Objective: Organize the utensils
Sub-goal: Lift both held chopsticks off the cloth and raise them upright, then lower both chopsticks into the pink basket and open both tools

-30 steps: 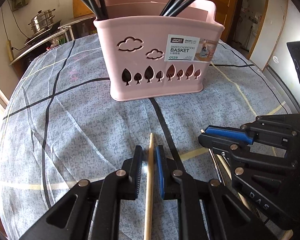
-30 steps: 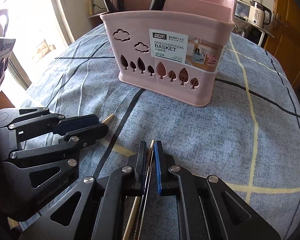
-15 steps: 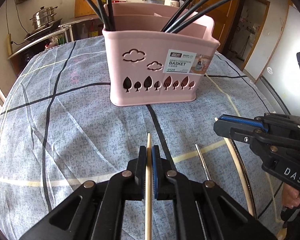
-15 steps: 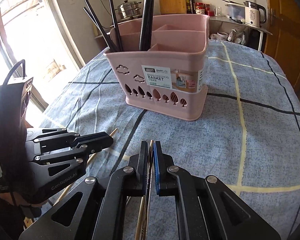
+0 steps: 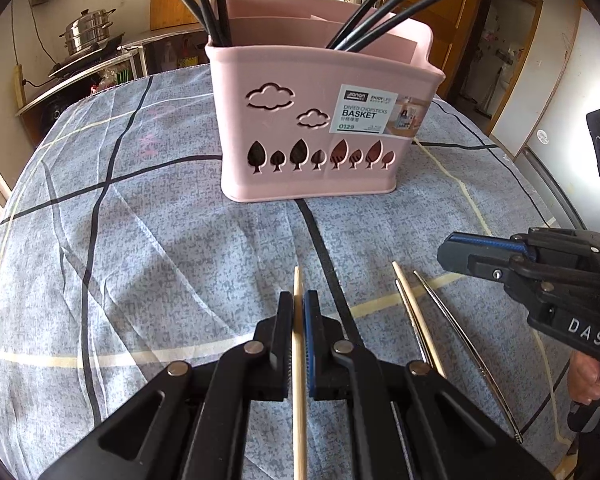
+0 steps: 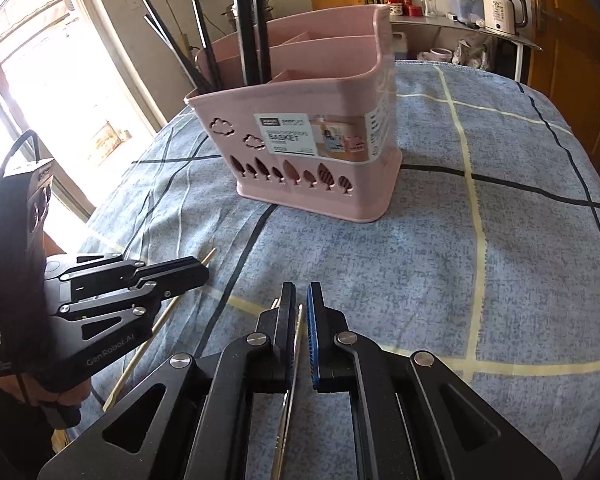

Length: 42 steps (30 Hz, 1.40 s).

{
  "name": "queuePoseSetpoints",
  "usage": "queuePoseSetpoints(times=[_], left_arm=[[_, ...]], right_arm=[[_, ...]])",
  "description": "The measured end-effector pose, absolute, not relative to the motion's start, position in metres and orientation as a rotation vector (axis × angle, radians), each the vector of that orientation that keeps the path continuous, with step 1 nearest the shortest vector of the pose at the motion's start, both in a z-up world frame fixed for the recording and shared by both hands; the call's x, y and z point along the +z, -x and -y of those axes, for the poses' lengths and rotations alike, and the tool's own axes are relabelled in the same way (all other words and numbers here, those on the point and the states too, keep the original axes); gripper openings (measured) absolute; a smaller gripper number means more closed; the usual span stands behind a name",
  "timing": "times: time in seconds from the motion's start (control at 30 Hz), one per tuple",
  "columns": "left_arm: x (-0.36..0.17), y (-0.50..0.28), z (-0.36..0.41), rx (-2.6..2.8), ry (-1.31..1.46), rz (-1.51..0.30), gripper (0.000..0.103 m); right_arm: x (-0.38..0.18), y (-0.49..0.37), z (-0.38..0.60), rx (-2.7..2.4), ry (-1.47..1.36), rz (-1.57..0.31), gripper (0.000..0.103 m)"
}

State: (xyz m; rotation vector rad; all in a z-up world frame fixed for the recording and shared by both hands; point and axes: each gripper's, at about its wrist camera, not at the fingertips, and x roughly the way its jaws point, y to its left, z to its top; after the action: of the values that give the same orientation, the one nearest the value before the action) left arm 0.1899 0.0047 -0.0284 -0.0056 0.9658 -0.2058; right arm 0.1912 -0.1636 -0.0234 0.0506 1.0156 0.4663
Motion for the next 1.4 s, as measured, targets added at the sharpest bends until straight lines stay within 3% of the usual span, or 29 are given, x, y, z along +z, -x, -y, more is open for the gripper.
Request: queuePoseSetpoints(times=[0.5, 0.9, 1.4], left_arm=[[-0.034, -0.194, -0.005, -0.201, 0.003, -0.973, 0.006], [-0.030, -0.195, -0.006, -0.217, 0.014, -0.973, 0.006], [0.078, -0.170, -0.019, -0.266, 0.053, -0.748, 0.006]], right_arm=[[-0.045, -0.216, 0.141, 0.418, -0.040, -1.134, 0.011], [-0.033, -0.216, 0.132, 0.414, -0.021, -1.081, 0.004], [0.063, -0.187, 0.150, 0.441, -0.058, -0.802, 0.003]])
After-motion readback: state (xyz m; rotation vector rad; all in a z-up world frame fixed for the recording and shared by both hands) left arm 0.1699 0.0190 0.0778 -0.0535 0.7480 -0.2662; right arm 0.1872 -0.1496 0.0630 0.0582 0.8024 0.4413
